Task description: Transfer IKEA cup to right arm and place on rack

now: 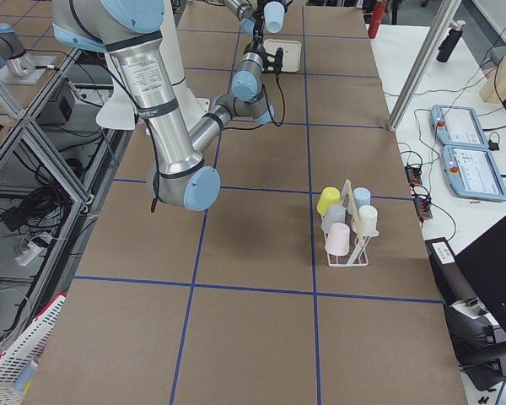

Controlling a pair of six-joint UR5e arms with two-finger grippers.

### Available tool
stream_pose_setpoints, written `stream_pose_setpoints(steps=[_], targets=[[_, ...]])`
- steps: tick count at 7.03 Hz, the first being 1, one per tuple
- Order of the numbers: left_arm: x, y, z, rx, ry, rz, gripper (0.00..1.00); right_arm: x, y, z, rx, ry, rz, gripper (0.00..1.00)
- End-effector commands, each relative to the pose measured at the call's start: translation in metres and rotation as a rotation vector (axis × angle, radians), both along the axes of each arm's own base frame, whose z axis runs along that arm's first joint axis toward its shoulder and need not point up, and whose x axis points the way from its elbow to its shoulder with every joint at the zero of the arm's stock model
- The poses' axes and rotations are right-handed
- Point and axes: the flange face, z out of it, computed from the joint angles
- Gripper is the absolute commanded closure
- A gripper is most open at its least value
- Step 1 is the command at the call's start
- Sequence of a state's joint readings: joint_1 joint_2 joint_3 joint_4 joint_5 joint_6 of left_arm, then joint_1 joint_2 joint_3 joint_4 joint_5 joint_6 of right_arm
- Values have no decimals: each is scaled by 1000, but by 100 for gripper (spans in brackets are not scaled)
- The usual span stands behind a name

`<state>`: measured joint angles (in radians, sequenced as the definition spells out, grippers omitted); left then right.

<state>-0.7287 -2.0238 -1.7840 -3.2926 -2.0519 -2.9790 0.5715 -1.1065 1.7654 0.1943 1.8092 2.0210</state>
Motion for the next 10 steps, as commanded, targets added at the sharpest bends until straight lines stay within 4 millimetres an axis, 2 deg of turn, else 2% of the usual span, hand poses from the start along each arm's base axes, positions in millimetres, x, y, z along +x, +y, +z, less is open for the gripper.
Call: stream_pose_setpoints(steps=[1, 3, 7, 9, 10], targets=[[14, 11, -1, -13, 10, 36, 100, -8, 1, -6, -22, -37, 11, 6], [21, 17, -5, -11, 14, 55, 100, -17, -5, -10, -25, -34, 12, 6], [34, 29, -8, -6, 18, 90, 100, -19, -6, -12, -24, -36, 12, 8], [34, 29, -10, -3, 21, 89, 100, -21, -4, -12, -23, -35, 6, 33], [36, 27, -12, -2, 22, 89, 100, -23, -1, -12, -21, -39, -1, 42]])
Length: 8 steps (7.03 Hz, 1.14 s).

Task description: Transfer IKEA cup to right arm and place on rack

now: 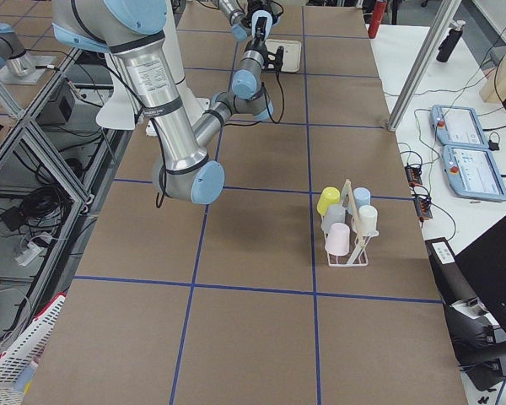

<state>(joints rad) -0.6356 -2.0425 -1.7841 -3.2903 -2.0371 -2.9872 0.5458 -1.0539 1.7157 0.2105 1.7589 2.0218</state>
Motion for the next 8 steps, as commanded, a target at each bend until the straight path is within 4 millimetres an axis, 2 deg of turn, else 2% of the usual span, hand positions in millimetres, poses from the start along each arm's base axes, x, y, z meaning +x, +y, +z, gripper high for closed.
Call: stream_pose_setpoints(steps=[1, 2, 3, 4, 5, 6, 7, 8], targets=[[2, -1, -2, 5, 2, -3, 98, -2, 3, 1, 2, -1, -7, 56], [1, 0, -4, 10, 6, -5, 1, -1, 3, 1, 3, -2, -7, 77], [-1, 0, -2, 12, 4, -8, 0, 0, 3, 2, 2, -1, -6, 89], [-12, -7, -3, 18, 8, -37, 0, 2, 2, 4, 1, 2, -5, 90], [-42, -30, 13, 47, -40, -109, 0, 5, 2, 3, 1, -3, 0, 90], [-68, -48, 40, 83, -114, -175, 0, 12, -5, 8, -6, 5, 18, 90], [-76, -59, 63, 131, -194, -238, 0, 23, -28, 31, -29, 70, 77, 90], [-83, -70, 73, 184, -295, -267, 0, 28, -66, 66, -1, 203, 153, 92]])
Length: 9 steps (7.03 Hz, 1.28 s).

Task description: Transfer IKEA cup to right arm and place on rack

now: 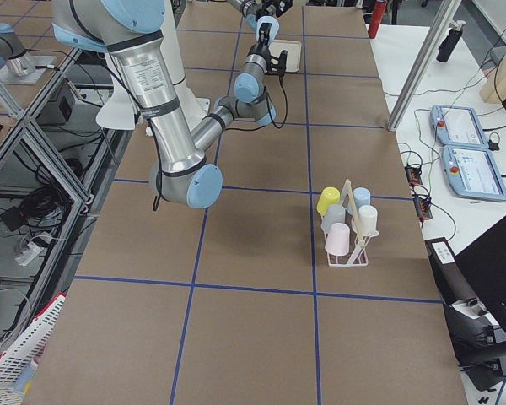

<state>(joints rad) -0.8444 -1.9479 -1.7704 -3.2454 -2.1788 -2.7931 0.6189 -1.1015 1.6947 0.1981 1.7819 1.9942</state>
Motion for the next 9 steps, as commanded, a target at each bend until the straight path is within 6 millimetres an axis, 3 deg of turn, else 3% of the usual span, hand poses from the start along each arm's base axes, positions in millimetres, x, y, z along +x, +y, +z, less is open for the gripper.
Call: stream_pose_setpoints(steps=[1, 3, 4, 5, 6, 7, 9], targets=[[-22, -28, 23, 95, -215, -72, 0, 26, -75, 65, 61, 284, 126, 93], [-54, -68, 46, 245, -450, -215, 0, 67, -134, 89, 160, 611, 195, 94], [-65, -82, 65, 311, -558, -262, 0, 100, -155, 97, 177, 714, 207, 93], [-80, -95, 90, 376, -668, -312, 0, 150, -178, 103, 150, 789, 254, 93], [-94, -111, 106, 425, -782, -344, 0, 194, -196, 119, 168, 887, 277, 94], [-100, -119, 137, 481, -925, -377, 0, 228, -210, 139, 247, 1017, 299, 94], [-106, -137, 174, 590, -1200, -373, 0, 281, -237, 177, 294, 1237, 294, 94]])
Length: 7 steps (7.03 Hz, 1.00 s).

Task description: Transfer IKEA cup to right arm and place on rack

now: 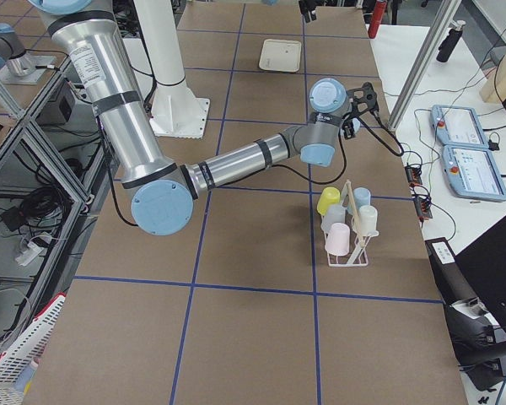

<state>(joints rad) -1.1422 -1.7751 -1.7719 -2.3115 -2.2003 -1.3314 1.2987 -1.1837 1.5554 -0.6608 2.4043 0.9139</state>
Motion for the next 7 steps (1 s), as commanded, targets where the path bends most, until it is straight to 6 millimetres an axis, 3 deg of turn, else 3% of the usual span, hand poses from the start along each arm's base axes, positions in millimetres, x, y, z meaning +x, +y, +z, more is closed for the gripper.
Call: stream_pose_setpoints(steps=[1, 2, 3, 4, 5, 7], targets=[[-6, -12, 32, 40, -235, -8, 0, 76, -27, 38, 1, 237, -10, 94], [-9, -8, 45, 40, -260, -1, 0, 84, -39, 63, -17, 345, -62, 94], [-17, 2, 71, 84, -329, 45, 0, 85, -58, 93, -36, 463, -120, 96], [-23, 3, 82, 121, -384, 62, 0, 85, -84, 114, -76, 516, -155, 97], [-25, 5, 86, 113, -396, 64, 0, 87, -102, 141, -140, 529, -182, 96], [-25, 5, 88, 110, -407, 56, 0, 97, -128, 168, -191, 541, -202, 96]])
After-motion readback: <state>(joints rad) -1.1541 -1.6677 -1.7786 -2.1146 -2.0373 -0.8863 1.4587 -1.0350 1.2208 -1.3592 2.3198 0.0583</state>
